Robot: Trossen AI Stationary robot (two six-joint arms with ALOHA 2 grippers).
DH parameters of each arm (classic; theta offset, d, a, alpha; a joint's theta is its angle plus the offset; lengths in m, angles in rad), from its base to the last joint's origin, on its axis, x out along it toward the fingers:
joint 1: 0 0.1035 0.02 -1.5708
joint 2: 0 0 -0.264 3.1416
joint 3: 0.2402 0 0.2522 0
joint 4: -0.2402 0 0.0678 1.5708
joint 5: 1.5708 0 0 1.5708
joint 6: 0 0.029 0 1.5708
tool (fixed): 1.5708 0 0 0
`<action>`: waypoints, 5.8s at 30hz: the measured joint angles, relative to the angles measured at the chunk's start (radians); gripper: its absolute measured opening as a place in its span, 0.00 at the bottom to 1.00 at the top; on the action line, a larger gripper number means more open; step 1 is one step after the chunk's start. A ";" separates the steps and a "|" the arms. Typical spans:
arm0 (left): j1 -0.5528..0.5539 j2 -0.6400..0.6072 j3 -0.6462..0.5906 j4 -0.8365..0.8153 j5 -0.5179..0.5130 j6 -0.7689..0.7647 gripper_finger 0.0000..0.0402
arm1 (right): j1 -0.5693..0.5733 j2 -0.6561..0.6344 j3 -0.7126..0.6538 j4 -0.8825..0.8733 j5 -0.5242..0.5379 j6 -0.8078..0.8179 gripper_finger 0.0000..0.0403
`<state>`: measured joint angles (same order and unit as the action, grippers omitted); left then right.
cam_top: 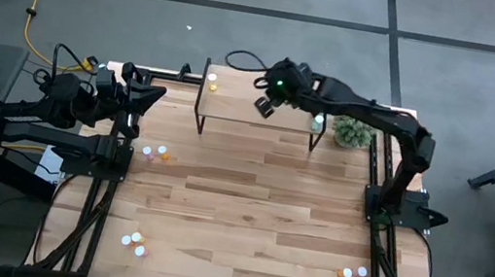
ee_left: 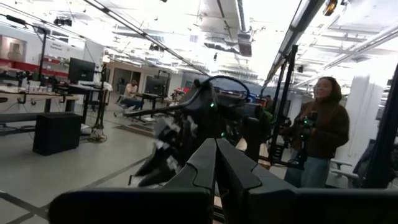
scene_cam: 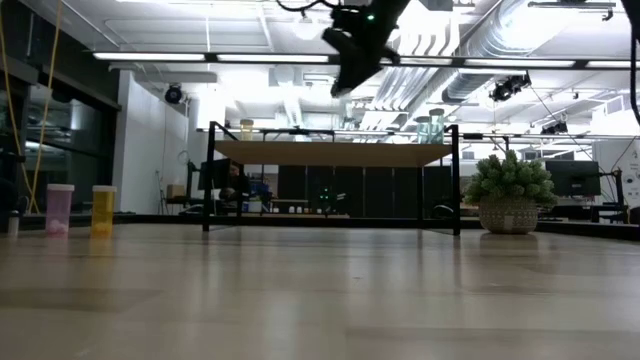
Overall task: Pick and place medicine bottles onto shelf by color
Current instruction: Put the blue pill bottle aligned with the other blue pill bottles on the shelf, then put the top orange pill bottle on the shelf
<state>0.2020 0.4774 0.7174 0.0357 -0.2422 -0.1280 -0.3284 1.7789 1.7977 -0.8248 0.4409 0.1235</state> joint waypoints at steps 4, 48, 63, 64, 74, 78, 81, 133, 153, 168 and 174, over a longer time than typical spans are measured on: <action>0.000 0.000 0.000 0.000 -0.005 0.000 0.00 | -0.030 -0.061 -0.032 -0.053 0.027 -0.001 0.25; 0.000 0.000 0.000 0.022 -0.032 0.000 0.00 | -0.221 -0.362 -0.590 0.247 -0.024 0.277 0.25; 0.000 0.000 0.000 0.022 -0.031 -0.001 0.00 | -0.221 -0.362 -0.590 0.230 -0.025 0.298 0.25; 0.000 0.000 0.000 0.022 -0.031 0.000 0.00 | -0.221 -0.362 -0.590 0.230 -0.025 0.298 0.25; 0.000 0.000 0.000 0.022 -0.031 0.000 0.00 | -0.221 -0.362 -0.590 0.230 -0.025 0.264 0.25; 0.000 0.000 0.000 0.022 -0.031 0.000 0.00 | -0.221 -0.362 -0.590 0.230 -0.025 0.262 0.25; 0.000 0.000 0.000 0.022 -0.031 0.000 0.00 | -0.221 -0.362 -0.590 0.230 -0.025 0.258 0.25; 0.000 0.000 0.000 0.022 -0.031 0.000 0.00 | -0.220 -0.371 -0.552 0.162 -0.056 0.298 0.51; 0.000 0.000 0.000 0.022 -0.031 0.000 0.00 | -0.055 -0.506 -0.497 0.145 -0.296 0.132 0.51; 0.000 0.000 0.000 0.013 -0.030 0.034 0.00 | 0.352 -0.992 -1.039 0.827 -0.210 0.342 0.51; 0.000 0.000 0.000 0.013 -0.030 0.028 0.00 | 0.397 -1.022 -1.064 0.889 -0.216 0.293 0.51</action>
<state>0.2022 0.4778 0.7177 0.0486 -0.2726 -0.1000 0.0689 0.7573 0.7342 0.0638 0.2246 0.4164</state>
